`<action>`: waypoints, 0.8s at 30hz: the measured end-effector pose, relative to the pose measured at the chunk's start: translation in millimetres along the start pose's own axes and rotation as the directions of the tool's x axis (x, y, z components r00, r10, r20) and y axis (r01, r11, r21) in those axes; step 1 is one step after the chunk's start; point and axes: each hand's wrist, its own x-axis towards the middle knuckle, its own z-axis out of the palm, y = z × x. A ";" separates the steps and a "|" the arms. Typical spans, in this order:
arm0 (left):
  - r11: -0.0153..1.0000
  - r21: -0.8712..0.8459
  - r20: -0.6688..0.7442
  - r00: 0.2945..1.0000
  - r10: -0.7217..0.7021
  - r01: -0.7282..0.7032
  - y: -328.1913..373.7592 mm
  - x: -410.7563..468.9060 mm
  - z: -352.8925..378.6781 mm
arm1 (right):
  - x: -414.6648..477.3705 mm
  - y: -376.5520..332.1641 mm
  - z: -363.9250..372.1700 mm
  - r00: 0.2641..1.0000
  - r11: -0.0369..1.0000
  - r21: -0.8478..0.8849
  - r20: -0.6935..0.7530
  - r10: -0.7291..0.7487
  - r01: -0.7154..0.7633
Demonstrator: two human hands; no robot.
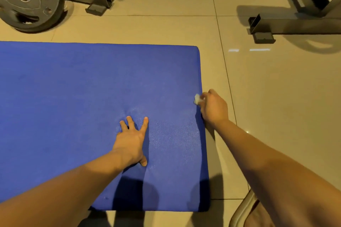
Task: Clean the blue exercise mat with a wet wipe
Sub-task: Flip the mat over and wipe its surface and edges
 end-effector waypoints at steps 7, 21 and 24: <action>1.000 -0.015 0.007 1.000 -0.002 0.002 -1.7 -0.6 -0.6 | -65.9 -1.7 -6.4 0.989 0.948 0.310 0.141 0.032 -0.075; 1.000 -0.003 0.013 1.000 -0.001 0.001 -0.8 1.6 -0.4 | -24.7 -18.3 -14.3 0.975 0.919 0.326 0.076 0.210 -0.223; 1.000 0.003 -0.001 1.000 0.008 -0.008 -2.4 1.2 1.3 | -78.5 -11.3 -10.8 0.981 0.921 0.346 0.136 0.141 -0.180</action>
